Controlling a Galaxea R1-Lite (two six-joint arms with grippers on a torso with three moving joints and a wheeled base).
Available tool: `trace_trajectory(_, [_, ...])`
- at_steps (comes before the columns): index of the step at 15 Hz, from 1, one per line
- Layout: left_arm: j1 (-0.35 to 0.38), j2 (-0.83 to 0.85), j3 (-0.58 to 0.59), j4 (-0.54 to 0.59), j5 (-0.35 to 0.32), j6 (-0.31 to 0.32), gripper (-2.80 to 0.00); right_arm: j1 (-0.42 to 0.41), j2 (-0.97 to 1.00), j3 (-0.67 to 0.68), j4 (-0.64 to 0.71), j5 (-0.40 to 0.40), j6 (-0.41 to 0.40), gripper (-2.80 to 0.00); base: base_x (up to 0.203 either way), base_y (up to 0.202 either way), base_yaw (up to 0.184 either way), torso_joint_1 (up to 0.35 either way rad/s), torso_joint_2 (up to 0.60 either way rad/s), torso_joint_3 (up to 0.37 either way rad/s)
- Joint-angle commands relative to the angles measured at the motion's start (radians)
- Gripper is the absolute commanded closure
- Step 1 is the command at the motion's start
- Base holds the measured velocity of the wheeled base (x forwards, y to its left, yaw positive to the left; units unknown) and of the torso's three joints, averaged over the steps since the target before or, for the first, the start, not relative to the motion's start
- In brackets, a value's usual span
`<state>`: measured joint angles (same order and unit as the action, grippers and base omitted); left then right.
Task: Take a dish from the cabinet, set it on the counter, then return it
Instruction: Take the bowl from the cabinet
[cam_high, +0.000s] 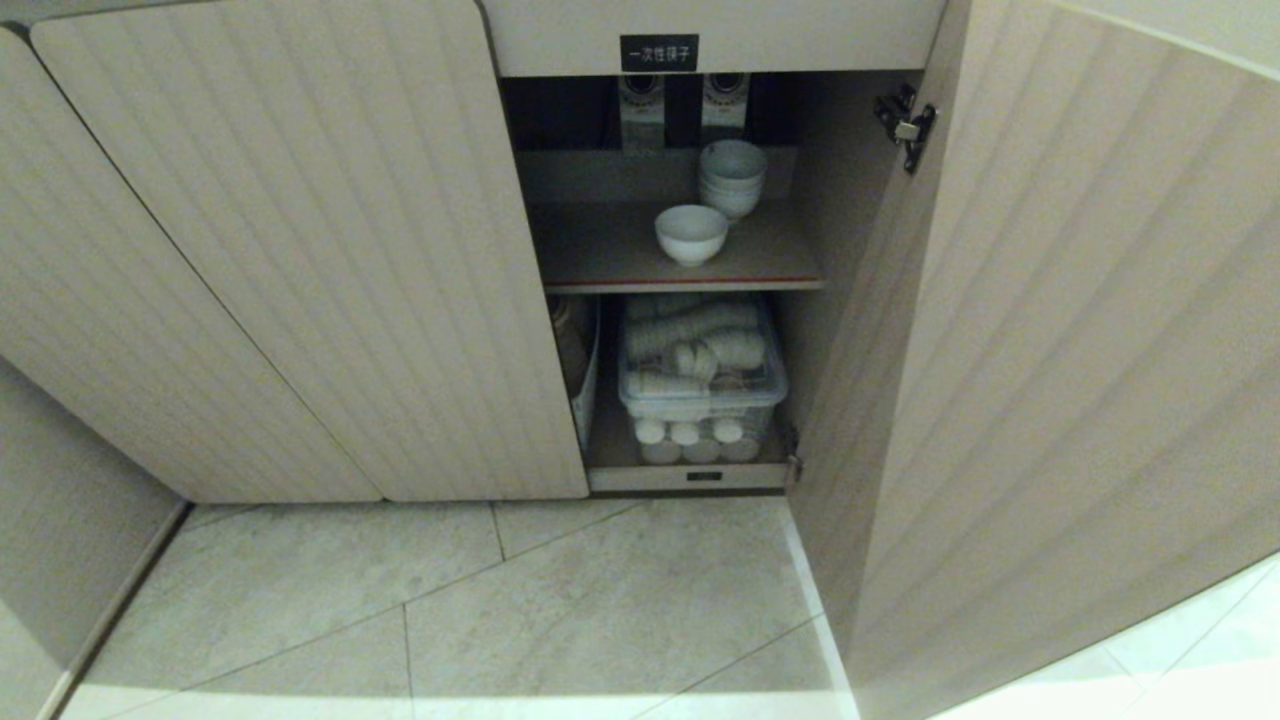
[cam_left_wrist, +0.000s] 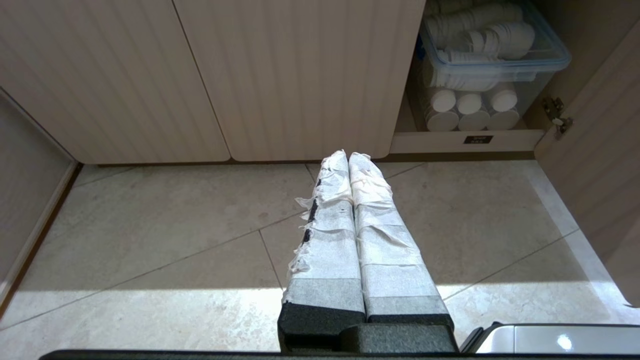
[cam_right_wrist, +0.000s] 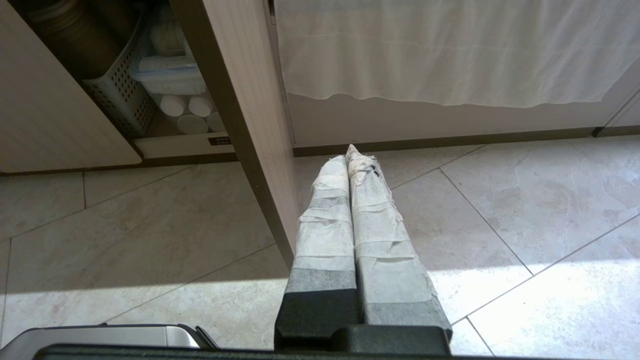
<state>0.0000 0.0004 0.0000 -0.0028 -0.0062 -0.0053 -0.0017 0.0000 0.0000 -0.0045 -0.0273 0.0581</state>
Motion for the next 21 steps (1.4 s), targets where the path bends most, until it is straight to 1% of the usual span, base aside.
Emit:
trace_trajectory(1, [0.000, 0.000, 0.000, 0.000, 0.000, -0.001, 0.00, 0.000, 0.000, 0.000, 0.000, 0.000, 0.000, 0.00, 0.000, 0.000, 0.000, 0.000, 0.00, 0.000])
trace_trajectory(21, [0.000, 0.000, 0.000, 0.000, 0.000, -0.001, 0.00, 0.000, 0.000, 0.000, 0.000, 0.000, 0.000, 0.00, 0.000, 0.000, 0.000, 0.000, 0.00, 0.000])
